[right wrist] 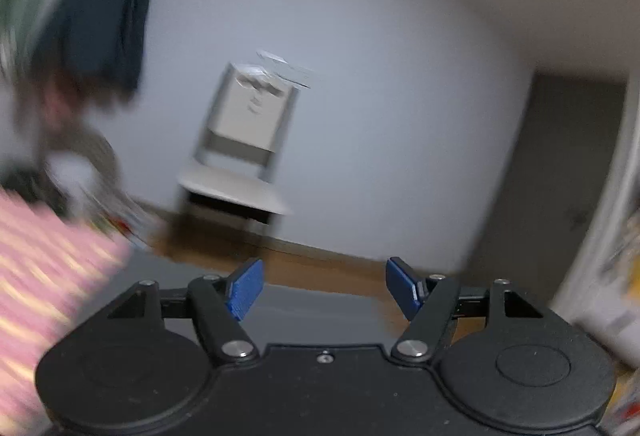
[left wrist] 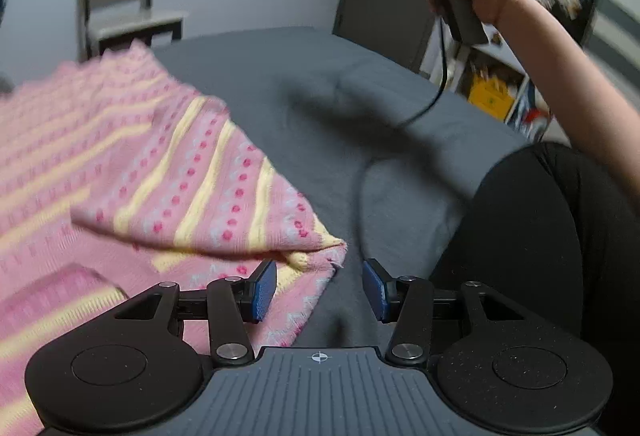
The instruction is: Fold clothes
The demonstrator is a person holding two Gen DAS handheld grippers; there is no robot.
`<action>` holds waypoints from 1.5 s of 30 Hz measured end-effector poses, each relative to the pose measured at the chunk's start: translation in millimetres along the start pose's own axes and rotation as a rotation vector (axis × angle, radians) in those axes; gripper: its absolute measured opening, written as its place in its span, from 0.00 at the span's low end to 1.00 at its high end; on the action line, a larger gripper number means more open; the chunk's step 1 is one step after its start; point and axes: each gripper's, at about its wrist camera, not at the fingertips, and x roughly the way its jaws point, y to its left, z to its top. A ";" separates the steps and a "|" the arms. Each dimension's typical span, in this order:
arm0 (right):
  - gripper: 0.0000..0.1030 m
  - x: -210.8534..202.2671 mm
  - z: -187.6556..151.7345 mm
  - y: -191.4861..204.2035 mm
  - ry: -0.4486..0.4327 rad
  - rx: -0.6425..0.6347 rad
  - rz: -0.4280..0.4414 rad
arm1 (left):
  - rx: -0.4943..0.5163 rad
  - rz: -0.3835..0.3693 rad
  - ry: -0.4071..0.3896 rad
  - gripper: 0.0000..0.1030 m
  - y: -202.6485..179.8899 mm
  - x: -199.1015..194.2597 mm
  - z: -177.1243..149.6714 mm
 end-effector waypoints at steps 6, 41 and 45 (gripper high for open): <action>0.67 27.3 -23.2 13.7 0.124 0.160 0.266 | 0.396 0.195 0.080 0.47 -40.9 18.2 7.7; 0.79 21.5 -14.9 87.9 0.146 -0.020 0.468 | 0.178 0.085 0.144 0.16 -27.8 27.7 8.3; 0.79 18.6 -14.9 92.8 0.140 -0.041 0.484 | 0.036 0.066 0.094 0.14 -11.3 23.2 5.5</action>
